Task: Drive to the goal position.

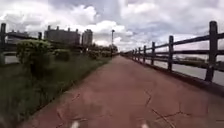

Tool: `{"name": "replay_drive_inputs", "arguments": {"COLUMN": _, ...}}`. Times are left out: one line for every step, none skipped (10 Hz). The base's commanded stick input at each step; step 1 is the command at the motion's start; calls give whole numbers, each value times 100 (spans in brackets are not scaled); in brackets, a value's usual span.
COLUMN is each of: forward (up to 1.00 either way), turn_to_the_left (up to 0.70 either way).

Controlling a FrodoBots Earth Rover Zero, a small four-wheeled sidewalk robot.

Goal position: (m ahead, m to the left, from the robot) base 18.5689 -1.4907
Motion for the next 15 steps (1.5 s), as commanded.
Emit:
{"name": "replay_drive_inputs", "arguments": {"forward": 100, "turn_to_the_left": 0}}
{"name": "replay_drive_inputs", "arguments": {"forward": 100, "turn_to_the_left": 0}}
{"name": "replay_drive_inputs", "arguments": {"forward": 100, "turn_to_the_left": 0}}
{"name": "replay_drive_inputs", "arguments": {"forward": 100, "turn_to_the_left": 0}}
{"name": "replay_drive_inputs", "arguments": {"forward": 100, "turn_to_the_left": 0}}
{"name": "replay_drive_inputs", "arguments": {"forward": 100, "turn_to_the_left": 0}}
{"name": "replay_drive_inputs", "arguments": {"forward": 100, "turn_to_the_left": 0}}
{"name": "replay_drive_inputs", "arguments": {"forward": 100, "turn_to_the_left": 0}}
{"name": "replay_drive_inputs", "arguments": {"forward": 100, "turn_to_the_left": 0}}
{"name": "replay_drive_inputs", "arguments": {"forward": 100, "turn_to_the_left": 0}}
{"name": "replay_drive_inputs", "arguments": {"forward": 100, "turn_to_the_left": 0}}
{"name": "replay_drive_inputs", "arguments": {"forward": 100, "turn_to_the_left": 0}}
{"name": "replay_drive_inputs", "arguments": {"forward": 100, "turn_to_the_left": 0}}
{"name": "replay_drive_inputs", "arguments": {"forward": 100, "turn_to_the_left": 0}}
{"name": "replay_drive_inputs", "arguments": {"forward": 100, "turn_to_the_left": -19}}
